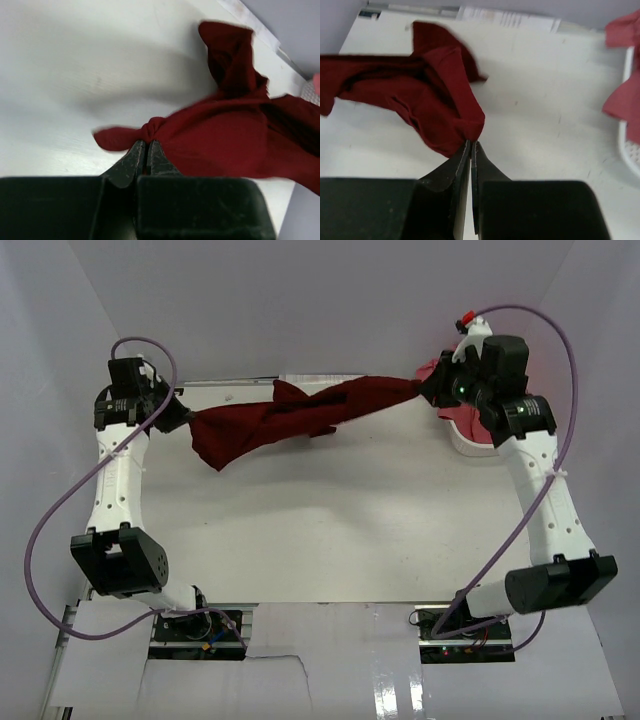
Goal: Fold and stack the t-shirts
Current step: Flatten out the tshirt
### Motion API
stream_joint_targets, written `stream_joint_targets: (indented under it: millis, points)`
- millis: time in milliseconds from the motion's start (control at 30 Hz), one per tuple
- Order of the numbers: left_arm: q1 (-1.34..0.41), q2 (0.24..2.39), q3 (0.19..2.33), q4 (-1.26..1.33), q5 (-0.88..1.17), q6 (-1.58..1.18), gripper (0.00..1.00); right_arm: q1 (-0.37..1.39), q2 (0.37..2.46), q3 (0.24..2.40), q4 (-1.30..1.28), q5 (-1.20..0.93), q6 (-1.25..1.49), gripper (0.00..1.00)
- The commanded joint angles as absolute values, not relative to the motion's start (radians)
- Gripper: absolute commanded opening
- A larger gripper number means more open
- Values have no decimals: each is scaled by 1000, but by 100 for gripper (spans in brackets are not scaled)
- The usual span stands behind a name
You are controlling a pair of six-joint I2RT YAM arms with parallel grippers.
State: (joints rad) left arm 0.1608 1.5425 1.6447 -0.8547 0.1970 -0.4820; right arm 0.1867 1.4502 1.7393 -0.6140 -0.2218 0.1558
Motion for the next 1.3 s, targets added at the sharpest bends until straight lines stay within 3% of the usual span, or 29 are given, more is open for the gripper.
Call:
stream_joint_targets:
  millis: [0,67,100,200,267,367,600,933,1267]
  points:
    - [143,1444,1553,-819,271,-497,4,196,1330,1524,-566,-318,182,8]
    - [143,1439,1444,-813,293,-465,6,198,1226,1309,-535,-322,196,8]
    - [143,1436,1406,-801,299,-456,14,201,1197,1257,-534,-316,201,8]
    - [143,1419,1278,-787,305,-433,54,204,1115,1117,-564,-288,204,8]
    - [143,1396,1229,-776,304,-434,65,206,1066,1063,-600,-247,204,8]
    - [143,1371,1197,-775,296,-433,98,206,1023,1036,-659,-218,203,8]
    - [120,1304,1118,-816,428,-391,98,206,982,1000,-687,-170,195,8]
    - [-334,1221,948,-871,377,-517,98,207,1112,977,-565,-186,210,8]
    - [-393,1293,882,-864,261,-499,98,229,1164,1046,-606,-163,207,8]
